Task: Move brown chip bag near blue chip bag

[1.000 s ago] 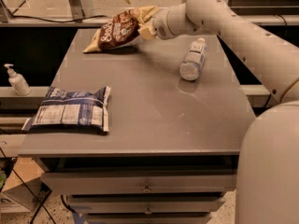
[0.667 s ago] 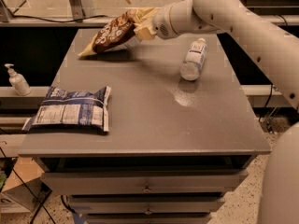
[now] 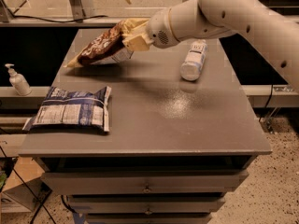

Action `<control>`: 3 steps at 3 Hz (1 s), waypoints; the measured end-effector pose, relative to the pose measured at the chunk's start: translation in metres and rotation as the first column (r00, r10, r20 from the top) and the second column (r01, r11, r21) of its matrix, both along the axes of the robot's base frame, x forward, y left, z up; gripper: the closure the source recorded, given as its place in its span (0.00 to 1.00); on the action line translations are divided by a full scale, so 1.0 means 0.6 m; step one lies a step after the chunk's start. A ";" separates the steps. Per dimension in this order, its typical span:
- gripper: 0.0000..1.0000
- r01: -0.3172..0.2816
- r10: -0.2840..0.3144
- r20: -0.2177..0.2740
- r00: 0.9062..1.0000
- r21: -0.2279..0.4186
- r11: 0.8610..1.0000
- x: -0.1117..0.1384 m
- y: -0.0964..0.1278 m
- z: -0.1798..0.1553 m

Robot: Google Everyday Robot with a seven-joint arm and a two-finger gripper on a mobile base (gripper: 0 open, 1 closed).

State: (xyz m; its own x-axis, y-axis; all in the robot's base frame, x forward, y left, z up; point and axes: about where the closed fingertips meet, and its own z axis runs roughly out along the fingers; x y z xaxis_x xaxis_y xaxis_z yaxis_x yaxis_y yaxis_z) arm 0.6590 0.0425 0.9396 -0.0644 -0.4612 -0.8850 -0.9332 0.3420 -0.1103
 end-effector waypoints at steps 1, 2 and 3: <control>1.00 -0.054 0.052 -0.095 0.994 -0.016 0.998 -0.074 -0.002 -0.018; 0.82 -0.086 0.081 -0.189 0.979 -0.013 0.996 -0.128 -0.015 -0.037; 0.59 -0.093 0.088 -0.193 0.977 -0.015 0.996 -0.131 -0.012 -0.039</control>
Offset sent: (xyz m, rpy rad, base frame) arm -0.1167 -0.0251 -0.0352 -0.0240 0.3100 0.1140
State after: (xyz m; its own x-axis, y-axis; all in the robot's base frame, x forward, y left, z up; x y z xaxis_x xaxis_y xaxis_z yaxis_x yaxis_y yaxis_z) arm 0.5805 0.0354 0.9161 -0.1890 -0.4934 -0.8491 -0.9647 0.2547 0.0667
